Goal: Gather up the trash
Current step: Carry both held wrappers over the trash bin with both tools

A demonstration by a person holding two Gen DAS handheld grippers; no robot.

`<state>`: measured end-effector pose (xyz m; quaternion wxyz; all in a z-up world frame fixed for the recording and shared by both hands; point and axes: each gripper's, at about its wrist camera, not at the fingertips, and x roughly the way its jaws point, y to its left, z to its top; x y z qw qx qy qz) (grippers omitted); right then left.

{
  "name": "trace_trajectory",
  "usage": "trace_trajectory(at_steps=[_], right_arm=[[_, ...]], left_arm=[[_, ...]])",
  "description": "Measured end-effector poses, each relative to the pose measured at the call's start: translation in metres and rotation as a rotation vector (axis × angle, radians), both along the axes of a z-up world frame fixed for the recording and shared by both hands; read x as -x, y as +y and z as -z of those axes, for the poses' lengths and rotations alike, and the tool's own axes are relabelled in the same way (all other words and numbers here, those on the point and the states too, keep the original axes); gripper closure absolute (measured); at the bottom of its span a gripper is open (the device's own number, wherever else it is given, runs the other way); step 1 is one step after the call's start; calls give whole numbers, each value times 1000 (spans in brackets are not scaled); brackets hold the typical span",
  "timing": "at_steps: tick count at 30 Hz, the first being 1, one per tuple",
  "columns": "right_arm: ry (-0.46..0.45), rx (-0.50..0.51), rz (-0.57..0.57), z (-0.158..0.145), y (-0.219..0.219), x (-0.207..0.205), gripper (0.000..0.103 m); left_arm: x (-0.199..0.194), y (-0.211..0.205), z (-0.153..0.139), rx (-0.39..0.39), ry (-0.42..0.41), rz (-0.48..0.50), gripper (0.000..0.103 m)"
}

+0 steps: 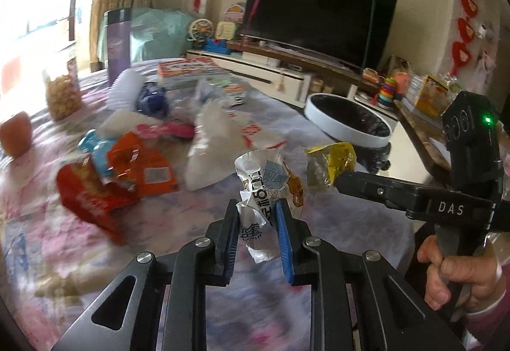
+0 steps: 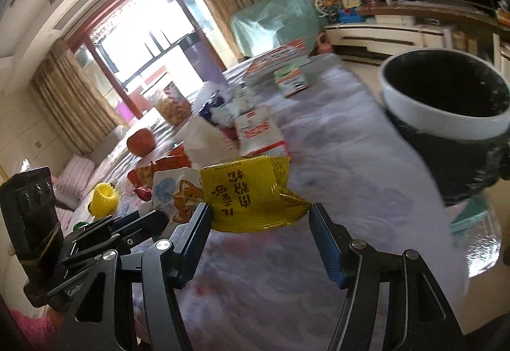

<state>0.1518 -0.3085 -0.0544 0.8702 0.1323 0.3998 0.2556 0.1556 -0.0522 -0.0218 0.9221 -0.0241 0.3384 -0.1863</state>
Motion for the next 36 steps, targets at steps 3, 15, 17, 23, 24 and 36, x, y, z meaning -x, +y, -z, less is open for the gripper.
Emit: trace_trajectory(at_steps=[3, 15, 17, 23, 24, 36], right_arm=[[-6, 4, 29, -2, -15, 2, 39], [-19, 11, 133, -9, -64, -2, 39], [-21, 12, 143, -11, -70, -3, 39], [-31, 17, 183, -17, -90, -11, 39], [-31, 17, 188, -17, -93, -13, 39], [-59, 22, 239, -32, -125, -37, 39]], left_arm=[[-10, -8, -1, -2, -1, 21, 82], [-42, -48, -4, -17, -6, 91, 82], [-50, -55, -4, -16, -3, 104, 82], [-74, -74, -4, -12, 0, 136, 82], [-78, -77, -5, -11, 1, 141, 82], [-125, -112, -10, -7, -16, 191, 82]])
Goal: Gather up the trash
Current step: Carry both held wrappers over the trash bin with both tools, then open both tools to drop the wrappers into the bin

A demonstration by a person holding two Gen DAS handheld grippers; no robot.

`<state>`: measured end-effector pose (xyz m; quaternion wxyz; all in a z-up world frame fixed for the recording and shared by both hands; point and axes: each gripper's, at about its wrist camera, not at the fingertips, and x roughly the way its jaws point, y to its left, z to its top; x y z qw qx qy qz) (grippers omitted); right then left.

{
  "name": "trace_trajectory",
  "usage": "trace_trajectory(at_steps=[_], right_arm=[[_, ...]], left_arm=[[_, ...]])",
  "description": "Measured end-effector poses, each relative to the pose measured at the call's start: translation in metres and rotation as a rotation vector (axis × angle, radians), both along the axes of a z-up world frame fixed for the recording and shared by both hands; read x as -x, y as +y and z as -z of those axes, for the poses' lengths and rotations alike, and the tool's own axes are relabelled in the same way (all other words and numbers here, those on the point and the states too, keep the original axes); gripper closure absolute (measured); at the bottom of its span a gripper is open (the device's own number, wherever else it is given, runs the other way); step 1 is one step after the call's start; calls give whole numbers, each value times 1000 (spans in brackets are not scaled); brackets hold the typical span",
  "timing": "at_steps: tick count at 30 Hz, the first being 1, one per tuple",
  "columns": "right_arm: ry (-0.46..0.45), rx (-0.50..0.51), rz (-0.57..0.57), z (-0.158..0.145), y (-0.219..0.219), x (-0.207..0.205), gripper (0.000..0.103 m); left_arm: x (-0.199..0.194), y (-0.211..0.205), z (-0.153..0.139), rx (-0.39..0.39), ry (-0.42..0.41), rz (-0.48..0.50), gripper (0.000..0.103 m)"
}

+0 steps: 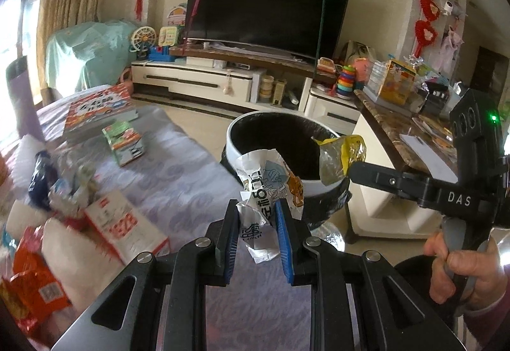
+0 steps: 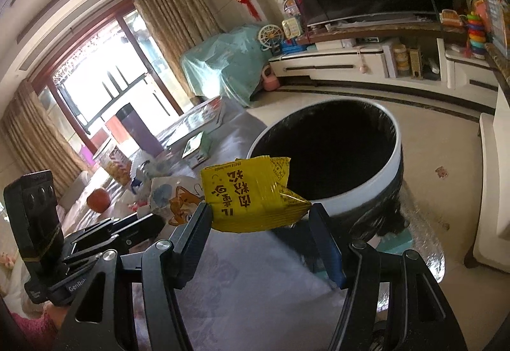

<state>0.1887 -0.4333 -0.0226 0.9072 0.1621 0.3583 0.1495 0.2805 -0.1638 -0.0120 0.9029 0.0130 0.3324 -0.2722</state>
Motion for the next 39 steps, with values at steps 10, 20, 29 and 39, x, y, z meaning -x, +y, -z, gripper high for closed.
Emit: trace_trajectory(at_steps=[10, 20, 29, 39], right_arm=[[-3, 23, 41, -4, -26, -29, 39], [34, 52, 67, 5, -49, -57, 39], [62, 66, 65, 10, -53, -73, 39], [94, 92, 53, 16, -51, -87, 38]], left_arm=[[-44, -28, -2, -1, 26, 18, 82], [-86, -65, -2, -36, 48, 37, 81], [-110, -87, 2, -72, 72, 42, 81], [-131, -99, 7, -97, 116, 43, 78]])
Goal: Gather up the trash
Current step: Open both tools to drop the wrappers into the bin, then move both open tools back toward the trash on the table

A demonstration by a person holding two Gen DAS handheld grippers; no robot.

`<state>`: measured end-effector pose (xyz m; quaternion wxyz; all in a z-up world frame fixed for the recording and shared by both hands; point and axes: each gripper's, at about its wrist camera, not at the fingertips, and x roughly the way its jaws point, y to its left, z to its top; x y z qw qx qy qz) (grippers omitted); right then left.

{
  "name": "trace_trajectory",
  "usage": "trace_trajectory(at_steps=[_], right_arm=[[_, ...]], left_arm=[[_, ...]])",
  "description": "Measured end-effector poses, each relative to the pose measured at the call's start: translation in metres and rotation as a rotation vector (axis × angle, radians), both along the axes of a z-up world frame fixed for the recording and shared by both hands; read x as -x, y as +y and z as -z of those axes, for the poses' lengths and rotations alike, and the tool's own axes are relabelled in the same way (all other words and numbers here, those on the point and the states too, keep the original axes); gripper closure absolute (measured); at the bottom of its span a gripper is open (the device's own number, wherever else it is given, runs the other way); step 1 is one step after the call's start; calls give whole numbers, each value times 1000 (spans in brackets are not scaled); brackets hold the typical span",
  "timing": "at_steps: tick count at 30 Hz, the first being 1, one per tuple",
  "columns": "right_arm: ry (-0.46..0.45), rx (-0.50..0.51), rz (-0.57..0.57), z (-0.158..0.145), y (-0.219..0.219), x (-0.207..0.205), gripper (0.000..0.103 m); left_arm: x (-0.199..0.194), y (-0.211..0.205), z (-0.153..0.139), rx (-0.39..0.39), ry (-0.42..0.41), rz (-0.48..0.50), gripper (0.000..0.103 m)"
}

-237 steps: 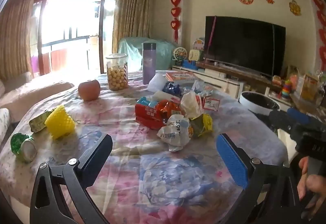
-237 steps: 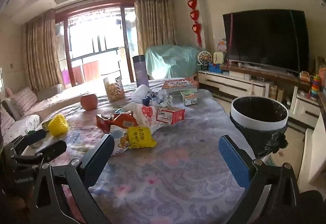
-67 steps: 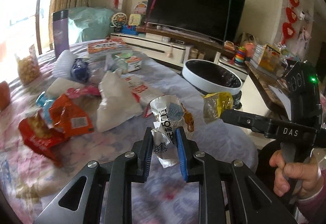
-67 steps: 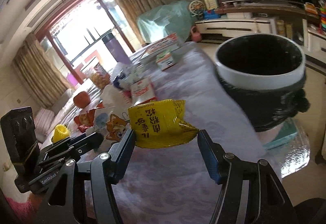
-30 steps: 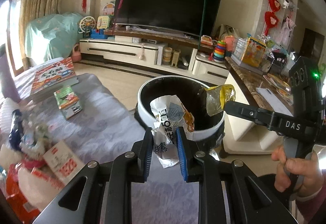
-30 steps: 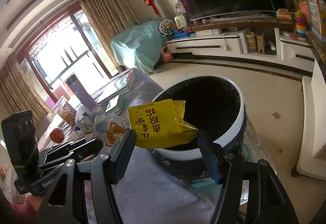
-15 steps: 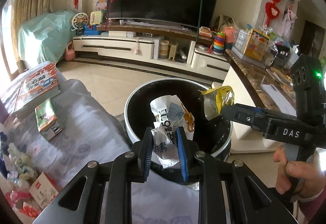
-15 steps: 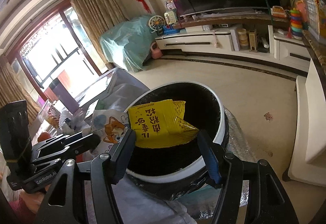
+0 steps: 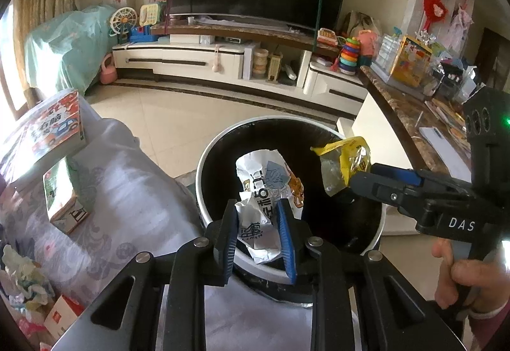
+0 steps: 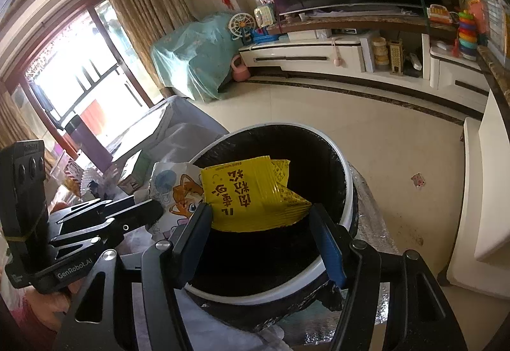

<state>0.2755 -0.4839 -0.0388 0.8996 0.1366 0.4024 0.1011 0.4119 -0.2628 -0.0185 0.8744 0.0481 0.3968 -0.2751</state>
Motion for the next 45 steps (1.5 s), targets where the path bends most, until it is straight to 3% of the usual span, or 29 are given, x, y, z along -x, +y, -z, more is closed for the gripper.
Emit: trace_trajectory(at_steps=[5, 7, 8, 11, 18, 24, 41, 45], right_arm=[[36, -13, 2, 3, -2, -6, 36], [37, -3, 11, 2, -3, -6, 33], [35, -2, 15, 1, -3, -6, 33], [25, -6, 26, -3, -5, -1, 31], [-15, -26, 37, -14, 4, 18, 12], [-47, -61, 26, -18, 26, 44, 7], [-37, -106, -90, 0, 101, 90, 6], [-39, -60, -94, 4, 123, 97, 6]], left_arm=[[-5, -8, -4, -9, 7, -1, 68], [-4, -9, -6, -14, -3, -7, 53], [-2, -9, -8, -17, -14, -12, 52], [6, -7, -9, -24, -33, -26, 52], [45, 17, -8, 15, -62, -74, 46], [94, 51, -2, 65, -87, -137, 41], [202, 149, 19, 101, -41, -308, 41], [220, 170, 16, 108, -31, -354, 41]])
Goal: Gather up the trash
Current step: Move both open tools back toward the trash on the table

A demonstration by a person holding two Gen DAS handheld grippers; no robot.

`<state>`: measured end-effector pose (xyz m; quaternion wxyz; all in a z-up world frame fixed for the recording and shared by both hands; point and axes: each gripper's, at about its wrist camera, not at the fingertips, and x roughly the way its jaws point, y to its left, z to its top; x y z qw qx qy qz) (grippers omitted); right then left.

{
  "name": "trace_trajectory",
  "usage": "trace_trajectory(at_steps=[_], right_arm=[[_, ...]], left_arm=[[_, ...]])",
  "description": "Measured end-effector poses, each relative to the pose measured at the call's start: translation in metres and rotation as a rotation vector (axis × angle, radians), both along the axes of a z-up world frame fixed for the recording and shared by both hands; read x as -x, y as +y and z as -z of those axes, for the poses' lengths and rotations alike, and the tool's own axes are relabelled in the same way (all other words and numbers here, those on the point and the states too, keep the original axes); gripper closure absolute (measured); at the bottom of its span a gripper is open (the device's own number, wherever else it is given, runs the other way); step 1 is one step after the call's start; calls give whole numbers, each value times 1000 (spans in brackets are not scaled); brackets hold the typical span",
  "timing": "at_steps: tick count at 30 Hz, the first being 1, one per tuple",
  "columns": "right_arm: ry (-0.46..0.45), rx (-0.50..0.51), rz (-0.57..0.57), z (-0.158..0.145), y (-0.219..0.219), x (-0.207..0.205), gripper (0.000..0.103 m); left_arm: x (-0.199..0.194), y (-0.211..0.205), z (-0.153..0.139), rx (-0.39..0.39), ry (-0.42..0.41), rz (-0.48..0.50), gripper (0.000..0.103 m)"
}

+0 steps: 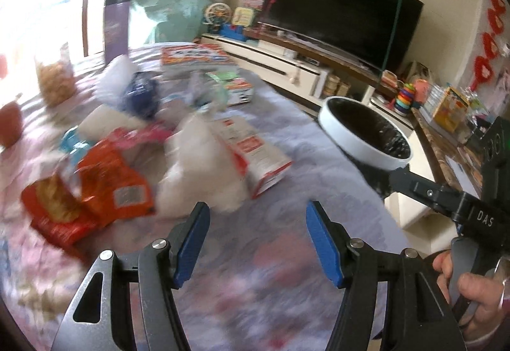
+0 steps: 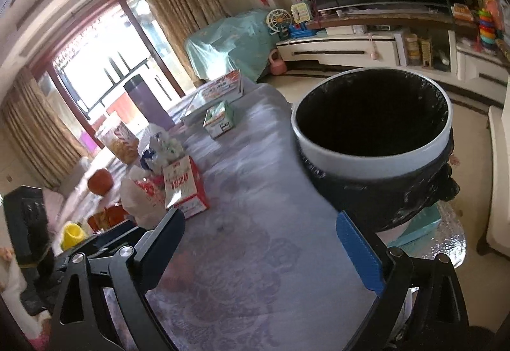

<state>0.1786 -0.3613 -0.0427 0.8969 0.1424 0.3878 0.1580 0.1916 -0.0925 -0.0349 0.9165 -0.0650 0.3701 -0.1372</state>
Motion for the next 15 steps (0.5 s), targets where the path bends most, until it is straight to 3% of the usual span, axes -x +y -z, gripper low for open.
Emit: trace_trajectory(at_steps=[15], right_arm=[[-17, 34, -165, 15, 82, 20, 7]], left_arm=[[73, 59, -11, 11, -4, -162, 41]])
